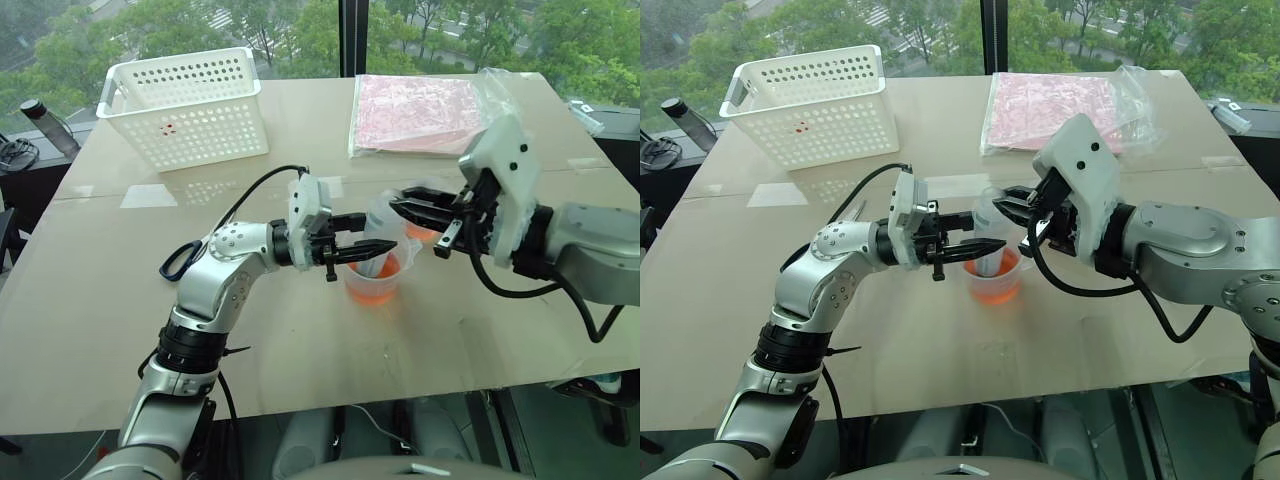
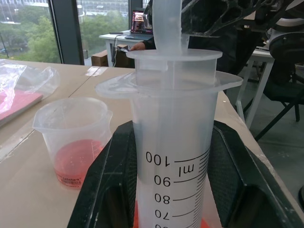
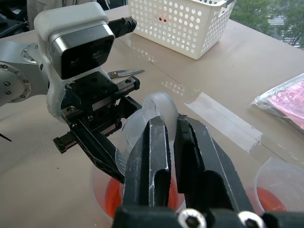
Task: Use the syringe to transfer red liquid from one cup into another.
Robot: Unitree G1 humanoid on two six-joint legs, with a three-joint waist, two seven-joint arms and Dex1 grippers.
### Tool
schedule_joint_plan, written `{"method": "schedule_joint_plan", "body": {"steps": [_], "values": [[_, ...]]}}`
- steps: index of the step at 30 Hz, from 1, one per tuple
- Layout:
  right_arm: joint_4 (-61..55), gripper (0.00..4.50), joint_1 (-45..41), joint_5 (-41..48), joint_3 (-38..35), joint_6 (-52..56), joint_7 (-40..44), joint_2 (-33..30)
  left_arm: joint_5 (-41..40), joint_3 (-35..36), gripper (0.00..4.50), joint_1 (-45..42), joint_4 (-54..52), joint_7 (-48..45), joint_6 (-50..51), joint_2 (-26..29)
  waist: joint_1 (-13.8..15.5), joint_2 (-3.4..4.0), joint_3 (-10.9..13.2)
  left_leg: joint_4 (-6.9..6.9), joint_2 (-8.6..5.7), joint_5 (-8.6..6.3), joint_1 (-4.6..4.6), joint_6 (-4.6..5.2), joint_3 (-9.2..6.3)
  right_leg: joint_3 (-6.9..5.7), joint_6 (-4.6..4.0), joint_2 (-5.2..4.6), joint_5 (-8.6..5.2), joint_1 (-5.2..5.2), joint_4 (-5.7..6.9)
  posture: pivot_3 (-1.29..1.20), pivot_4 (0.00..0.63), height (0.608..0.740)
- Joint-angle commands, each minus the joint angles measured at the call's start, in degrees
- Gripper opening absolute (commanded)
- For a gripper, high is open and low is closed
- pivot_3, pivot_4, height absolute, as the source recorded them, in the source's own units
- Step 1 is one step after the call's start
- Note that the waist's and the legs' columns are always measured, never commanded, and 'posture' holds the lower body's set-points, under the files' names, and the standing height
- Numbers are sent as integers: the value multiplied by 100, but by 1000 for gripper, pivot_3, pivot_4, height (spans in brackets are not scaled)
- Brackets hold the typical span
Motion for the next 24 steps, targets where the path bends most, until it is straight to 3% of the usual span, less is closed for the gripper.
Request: {"method": "schedule_joint_plan", "body": {"steps": [1,24], "values": [[239,38,-327,-242,-671,-245,-97,-169,-8,-223,1432,86,-140,-312,61,117,0,0,0,0,0,0,-1,0,0,0,0,0,0,-1,0,0,150,740],[290,38,-335,-211,-819,-308,-1,-324,-50,-236,1432,-107,-148,-316,131,176,3,0,2,-3,0,-1,-6,1,1,1,0,-2,0,-6,-3,0,150,740]]}}
